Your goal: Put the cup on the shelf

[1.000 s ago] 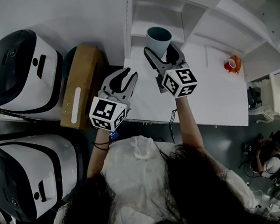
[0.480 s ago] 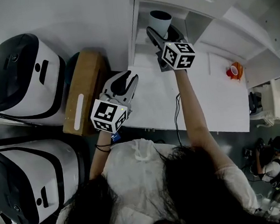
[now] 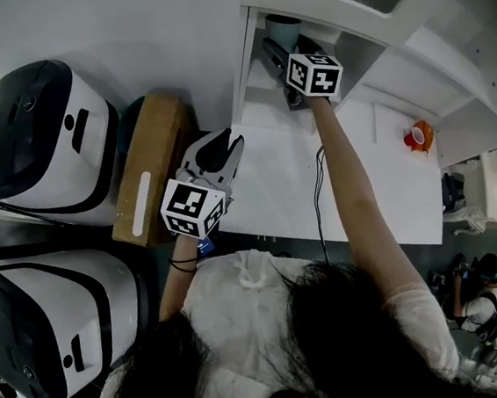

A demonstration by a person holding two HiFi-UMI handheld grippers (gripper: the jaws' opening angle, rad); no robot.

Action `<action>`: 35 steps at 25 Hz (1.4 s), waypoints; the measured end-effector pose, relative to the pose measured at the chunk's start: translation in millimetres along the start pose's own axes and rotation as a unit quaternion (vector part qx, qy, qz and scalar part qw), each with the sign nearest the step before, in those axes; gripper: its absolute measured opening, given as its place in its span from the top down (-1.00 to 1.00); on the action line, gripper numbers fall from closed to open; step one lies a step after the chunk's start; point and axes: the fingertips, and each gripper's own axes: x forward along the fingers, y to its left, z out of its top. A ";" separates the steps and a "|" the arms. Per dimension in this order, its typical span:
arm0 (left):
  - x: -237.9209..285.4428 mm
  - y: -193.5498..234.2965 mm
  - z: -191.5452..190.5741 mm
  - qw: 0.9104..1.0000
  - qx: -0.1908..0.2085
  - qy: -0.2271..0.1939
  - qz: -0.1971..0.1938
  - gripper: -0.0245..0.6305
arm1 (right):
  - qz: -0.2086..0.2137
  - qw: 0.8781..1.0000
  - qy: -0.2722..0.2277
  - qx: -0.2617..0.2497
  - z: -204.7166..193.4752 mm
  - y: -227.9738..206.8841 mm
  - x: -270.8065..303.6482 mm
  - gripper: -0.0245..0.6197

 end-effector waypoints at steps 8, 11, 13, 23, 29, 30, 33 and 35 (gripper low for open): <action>-3.6 6.3 -1.3 1.000 -0.004 0.000 0.011 0.64 | -0.004 0.999 0.041 0.007 -16.5 -9.4 26.4 -0.14; -6.5 11.1 -3.2 1.000 -0.007 0.001 0.019 0.64 | -0.006 0.999 0.049 0.006 -20.0 -12.4 32.3 -0.14; -8.0 13.2 -3.6 1.000 -0.008 0.001 0.023 0.64 | -0.007 0.998 0.056 0.003 -23.0 -13.4 34.9 -0.14; -8.7 13.5 -8.5 1.000 -0.012 0.007 0.023 0.64 | 0.004 0.998 0.061 -0.017 -28.3 -9.9 29.5 -0.14; -6.8 9.7 -8.3 1.000 -0.014 0.003 0.019 0.64 | 0.014 0.998 0.060 -0.015 -32.7 -8.9 17.6 -0.14; -6.7 9.5 -8.6 1.000 -0.014 0.003 0.019 0.64 | 0.015 0.998 0.060 -0.015 -33.5 -9.1 15.7 -0.14; -6.3 9.5 -10.4 1.000 -0.016 0.004 0.019 0.64 | 0.018 0.998 0.061 -0.015 -35.5 -9.1 11.3 -0.14; -6.6 8.7 -11.6 1.000 -0.018 0.005 0.019 0.64 | 0.023 0.997 0.067 -0.018 -38.6 -7.2 8.4 -0.14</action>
